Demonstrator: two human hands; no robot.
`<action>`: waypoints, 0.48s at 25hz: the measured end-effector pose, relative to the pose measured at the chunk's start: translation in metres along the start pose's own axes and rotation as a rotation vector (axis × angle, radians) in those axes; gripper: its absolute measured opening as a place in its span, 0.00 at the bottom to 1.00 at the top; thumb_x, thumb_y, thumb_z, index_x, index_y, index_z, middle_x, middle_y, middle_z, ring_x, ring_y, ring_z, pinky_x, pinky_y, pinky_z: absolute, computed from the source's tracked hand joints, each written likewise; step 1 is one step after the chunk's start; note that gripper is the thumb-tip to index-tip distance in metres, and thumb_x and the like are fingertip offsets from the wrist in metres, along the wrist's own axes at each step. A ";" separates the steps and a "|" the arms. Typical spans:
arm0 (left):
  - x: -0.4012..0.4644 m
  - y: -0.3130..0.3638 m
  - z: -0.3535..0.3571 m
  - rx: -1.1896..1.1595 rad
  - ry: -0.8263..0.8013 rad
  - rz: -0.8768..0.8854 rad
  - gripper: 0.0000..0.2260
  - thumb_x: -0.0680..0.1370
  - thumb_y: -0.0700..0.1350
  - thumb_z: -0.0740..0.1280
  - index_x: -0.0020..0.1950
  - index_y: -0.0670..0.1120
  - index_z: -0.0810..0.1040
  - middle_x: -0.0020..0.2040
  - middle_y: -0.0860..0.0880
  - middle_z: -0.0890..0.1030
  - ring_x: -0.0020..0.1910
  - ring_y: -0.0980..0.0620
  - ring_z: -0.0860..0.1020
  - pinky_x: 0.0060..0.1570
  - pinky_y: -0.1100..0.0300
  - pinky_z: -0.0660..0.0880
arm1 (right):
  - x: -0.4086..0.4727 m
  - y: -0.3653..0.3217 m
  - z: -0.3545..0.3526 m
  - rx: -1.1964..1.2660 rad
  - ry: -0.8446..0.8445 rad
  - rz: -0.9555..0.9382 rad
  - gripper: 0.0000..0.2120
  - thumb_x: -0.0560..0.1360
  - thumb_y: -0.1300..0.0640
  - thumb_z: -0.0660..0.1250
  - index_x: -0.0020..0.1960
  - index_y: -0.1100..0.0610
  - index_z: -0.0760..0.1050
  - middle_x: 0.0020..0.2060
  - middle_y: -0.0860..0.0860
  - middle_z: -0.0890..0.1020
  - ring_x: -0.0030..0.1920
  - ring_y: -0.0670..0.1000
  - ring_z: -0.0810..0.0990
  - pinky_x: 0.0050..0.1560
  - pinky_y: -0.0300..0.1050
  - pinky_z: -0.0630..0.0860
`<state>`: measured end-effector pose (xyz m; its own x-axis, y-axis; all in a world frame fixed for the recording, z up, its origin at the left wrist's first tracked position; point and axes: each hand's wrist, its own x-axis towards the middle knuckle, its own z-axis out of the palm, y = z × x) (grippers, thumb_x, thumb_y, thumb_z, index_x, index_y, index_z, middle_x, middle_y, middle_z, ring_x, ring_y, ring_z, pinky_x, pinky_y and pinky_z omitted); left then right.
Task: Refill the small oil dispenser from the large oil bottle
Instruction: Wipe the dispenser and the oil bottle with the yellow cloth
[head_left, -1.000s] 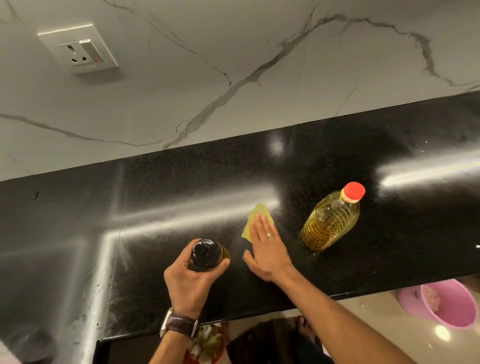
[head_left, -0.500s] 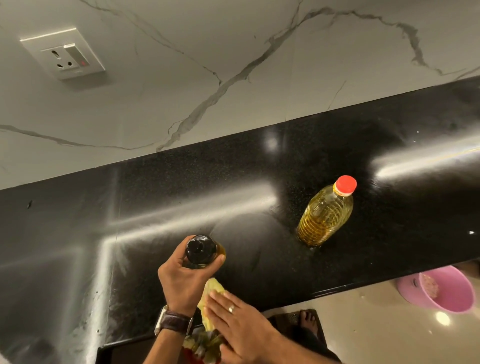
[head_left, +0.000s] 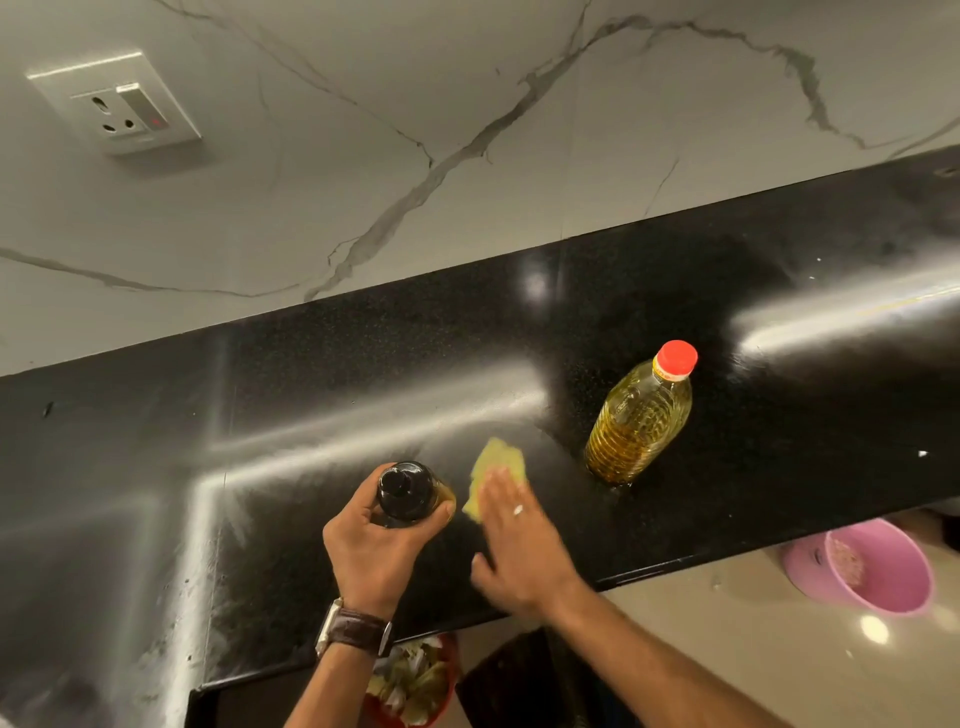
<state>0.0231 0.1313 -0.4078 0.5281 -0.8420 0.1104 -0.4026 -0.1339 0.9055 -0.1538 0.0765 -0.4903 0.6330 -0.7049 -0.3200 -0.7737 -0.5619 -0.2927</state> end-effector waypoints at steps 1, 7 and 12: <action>0.001 0.000 0.001 -0.005 -0.006 -0.001 0.25 0.61 0.44 0.86 0.56 0.51 0.85 0.48 0.56 0.87 0.49 0.56 0.85 0.54 0.57 0.82 | -0.016 -0.021 0.008 0.001 -0.024 -0.106 0.43 0.80 0.38 0.51 0.84 0.62 0.42 0.83 0.61 0.43 0.83 0.60 0.35 0.81 0.59 0.34; 0.000 0.001 0.003 0.012 -0.021 0.009 0.26 0.62 0.45 0.86 0.57 0.50 0.85 0.49 0.56 0.87 0.50 0.54 0.85 0.54 0.51 0.83 | -0.025 -0.019 0.011 0.035 0.004 -0.234 0.39 0.81 0.41 0.53 0.85 0.57 0.43 0.84 0.55 0.44 0.83 0.53 0.36 0.80 0.52 0.33; -0.010 -0.006 -0.008 0.021 0.011 -0.007 0.25 0.62 0.46 0.87 0.57 0.51 0.85 0.49 0.54 0.87 0.50 0.51 0.86 0.54 0.47 0.83 | 0.068 0.036 -0.021 0.040 0.085 0.041 0.40 0.81 0.39 0.50 0.84 0.59 0.42 0.84 0.62 0.43 0.83 0.60 0.37 0.83 0.55 0.36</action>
<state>0.0260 0.1444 -0.4109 0.5392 -0.8351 0.1090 -0.4147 -0.1507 0.8974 -0.1393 -0.0007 -0.5035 0.5947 -0.7625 -0.2550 -0.7964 -0.5152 -0.3169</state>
